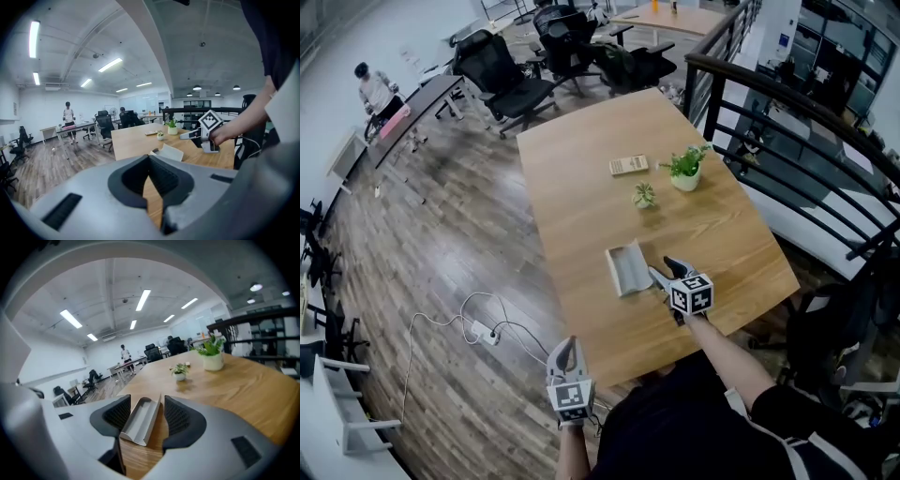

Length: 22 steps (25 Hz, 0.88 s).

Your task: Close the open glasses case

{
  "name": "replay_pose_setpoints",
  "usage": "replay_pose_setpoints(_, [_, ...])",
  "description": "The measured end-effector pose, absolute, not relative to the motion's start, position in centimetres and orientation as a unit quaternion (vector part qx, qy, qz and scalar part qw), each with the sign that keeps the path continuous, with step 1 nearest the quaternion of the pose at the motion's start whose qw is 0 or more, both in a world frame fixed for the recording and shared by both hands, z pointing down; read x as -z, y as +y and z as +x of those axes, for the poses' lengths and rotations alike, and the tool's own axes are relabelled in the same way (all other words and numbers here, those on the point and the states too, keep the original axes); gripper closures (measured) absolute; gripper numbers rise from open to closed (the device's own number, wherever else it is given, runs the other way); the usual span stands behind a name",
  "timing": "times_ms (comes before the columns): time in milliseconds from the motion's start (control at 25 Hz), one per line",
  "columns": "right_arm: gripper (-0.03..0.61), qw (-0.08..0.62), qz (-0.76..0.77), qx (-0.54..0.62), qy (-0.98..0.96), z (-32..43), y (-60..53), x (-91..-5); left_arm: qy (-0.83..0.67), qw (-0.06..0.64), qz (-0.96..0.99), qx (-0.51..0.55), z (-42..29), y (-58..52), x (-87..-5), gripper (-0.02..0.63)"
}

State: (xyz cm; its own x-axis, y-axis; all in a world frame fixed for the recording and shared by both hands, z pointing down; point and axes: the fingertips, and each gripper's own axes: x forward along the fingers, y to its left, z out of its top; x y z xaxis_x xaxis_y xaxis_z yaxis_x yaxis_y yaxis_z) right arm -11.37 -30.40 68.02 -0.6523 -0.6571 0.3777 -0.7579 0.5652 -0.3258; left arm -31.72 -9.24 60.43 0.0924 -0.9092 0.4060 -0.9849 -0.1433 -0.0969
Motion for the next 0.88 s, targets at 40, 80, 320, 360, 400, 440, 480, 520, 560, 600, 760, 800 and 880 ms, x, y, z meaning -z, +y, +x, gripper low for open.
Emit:
replay_pose_setpoints(40, [0.345, 0.101, 0.412, -0.264, -0.867, -11.2, -30.9, -69.1, -0.646, 0.102, 0.732, -0.189, -31.8, -8.9, -60.4, 0.615])
replay_pose_setpoints(80, [0.350, 0.095, 0.418, -0.289, -0.856, -11.0, -31.3, -70.1, -0.646, 0.102, 0.732, -0.190, -31.8, -8.7, -60.3, 0.615])
replay_pose_setpoints(320, [0.359, 0.071, 0.438, -0.404, -0.800, -11.3, -31.2, -75.3, -0.673, 0.114, 0.706, -0.189, -34.4, -6.8, -60.3, 0.615])
replay_pose_setpoints(360, [0.359, 0.076, 0.438, -0.409, -0.797, -11.3, -31.1, -75.8, -0.676, 0.117, 0.703, -0.189, -34.8, -6.6, -60.3, 0.615])
replay_pose_setpoints(400, [0.360, 0.081, 0.438, -0.411, -0.796, -11.4, -31.2, -76.2, -0.677, 0.121, 0.701, -0.190, -35.2, -6.5, -60.4, 0.615])
replay_pose_setpoints(440, [0.360, 0.083, 0.437, -0.413, -0.795, -11.7, -31.3, -76.6, -0.678, 0.124, 0.699, -0.192, -35.5, -6.3, -60.5, 0.615])
replay_pose_setpoints(480, [0.360, 0.084, 0.435, -0.417, -0.793, -12.0, -31.3, -76.9, -0.680, 0.128, 0.695, -0.193, -35.9, -6.0, -60.6, 0.615])
replay_pose_setpoints(520, [0.360, 0.084, 0.434, -0.422, -0.791, -12.2, -31.2, -77.2, -0.683, 0.131, 0.692, -0.193, -36.2, -5.5, -60.7, 0.615])
replay_pose_setpoints(560, [0.360, 0.084, 0.433, -0.427, -0.789, -12.3, -31.0, -77.5, -0.686, 0.133, 0.688, -0.194, -36.4, -5.0, -60.8, 0.615])
replay_pose_setpoints(600, [0.360, 0.085, 0.433, -0.430, -0.788, -12.4, -30.8, -77.7, -0.689, 0.132, 0.686, -0.195, -36.6, -4.6, -60.9, 0.615])
replay_pose_setpoints(760, [0.374, 0.091, 0.433, -0.426, -0.789, -12.2, -30.8, -77.4, -0.691, 0.117, 0.686, -0.194, -36.8, -4.7, -60.7, 0.615])
replay_pose_setpoints(800, [0.384, 0.094, 0.433, -0.423, -0.790, -12.3, -30.9, -77.3, -0.693, 0.116, 0.685, -0.194, -36.8, -4.8, -60.7, 0.615])
replay_pose_setpoints(880, [0.438, 0.101, 0.432, -0.417, -0.793, -12.2, -31.0, -77.3, -0.694, 0.118, 0.682, -0.198, -36.9, -4.8, -61.0, 0.615])
